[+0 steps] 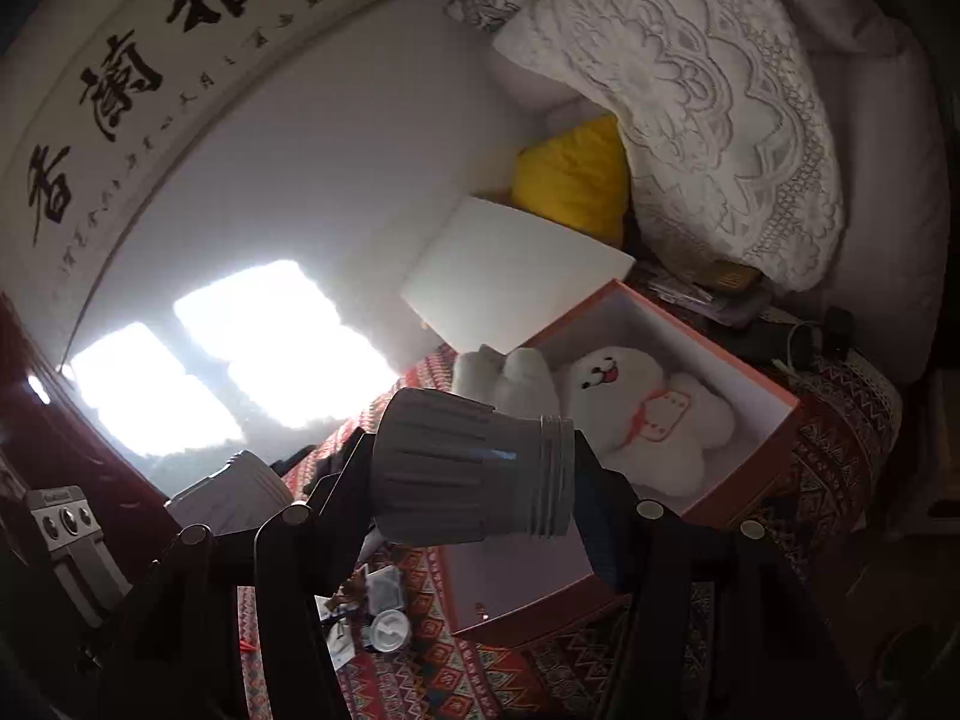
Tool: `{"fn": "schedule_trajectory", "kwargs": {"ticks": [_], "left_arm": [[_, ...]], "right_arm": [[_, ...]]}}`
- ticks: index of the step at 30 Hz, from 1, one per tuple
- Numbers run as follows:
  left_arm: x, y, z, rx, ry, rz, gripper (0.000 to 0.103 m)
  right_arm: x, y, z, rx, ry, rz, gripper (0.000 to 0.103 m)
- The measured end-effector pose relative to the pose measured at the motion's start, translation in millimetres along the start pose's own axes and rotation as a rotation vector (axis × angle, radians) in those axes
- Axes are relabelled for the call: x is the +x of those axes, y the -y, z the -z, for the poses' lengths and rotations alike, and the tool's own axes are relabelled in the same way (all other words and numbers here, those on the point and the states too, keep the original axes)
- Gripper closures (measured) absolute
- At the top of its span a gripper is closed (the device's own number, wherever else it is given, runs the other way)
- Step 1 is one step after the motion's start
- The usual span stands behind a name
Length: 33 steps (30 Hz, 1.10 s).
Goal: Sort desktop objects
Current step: 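Carry both ribbed cups into the orange box and open both tools, then withdraw both tools from the box back over the bed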
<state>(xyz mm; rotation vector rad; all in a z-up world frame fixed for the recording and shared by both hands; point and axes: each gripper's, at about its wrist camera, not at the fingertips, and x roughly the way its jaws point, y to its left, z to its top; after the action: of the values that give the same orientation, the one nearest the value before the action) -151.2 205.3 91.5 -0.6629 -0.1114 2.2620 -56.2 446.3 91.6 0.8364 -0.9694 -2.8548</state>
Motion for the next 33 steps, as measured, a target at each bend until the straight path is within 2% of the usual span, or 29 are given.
{"fn": "schedule_trajectory", "kwargs": {"ticks": [2, 3, 4, 5, 6, 7, 8, 16, 25, 30, 33], "left_arm": [[27, 0, 2, -0.004, -0.038, 0.000, 0.099], [39, -4, 4, -0.012, -0.059, -0.006, 0.094], [48, -8, 6, -0.024, -0.074, -0.029, 0.073], [56, -12, 7, -0.036, -0.085, -0.049, 0.044], [58, -17, 10, -0.056, -0.078, -0.056, 0.034], [60, -22, 12, -0.075, -0.071, -0.063, 0.029], [59, -27, 13, -0.084, -0.066, -0.069, 0.029], [37, -60, 25, -0.168, -0.043, -0.121, 0.028], [-12, -70, 47, -0.158, -0.018, -0.160, 0.028], [-52, -93, 63, -0.190, 0.009, -0.200, 0.023], [-83, -116, 78, -0.213, 0.023, -0.267, 0.014]], "right_arm": [[25, 19, -4, 0.025, -0.035, 0.011, 0.041], [38, 28, -6, 0.040, -0.052, 0.011, 0.040], [50, 37, -8, 0.057, -0.066, 0.004, 0.039], [61, 43, -9, 0.072, -0.077, -0.007, 0.037], [71, 49, -11, 0.082, -0.090, -0.015, 0.033], [80, 53, -13, 0.093, -0.100, -0.026, 0.022], [85, 56, -14, 0.106, -0.107, -0.040, 0.019], [96, 44, -10, 0.090, -0.132, -0.084, 0.019], [84, 5, 18, 0.044, -0.161, -0.101, 0.018], [79, -31, 36, -0.007, -0.180, -0.121, 0.018], [82, -60, 51, -0.056, -0.206, -0.143, 0.018]]}}
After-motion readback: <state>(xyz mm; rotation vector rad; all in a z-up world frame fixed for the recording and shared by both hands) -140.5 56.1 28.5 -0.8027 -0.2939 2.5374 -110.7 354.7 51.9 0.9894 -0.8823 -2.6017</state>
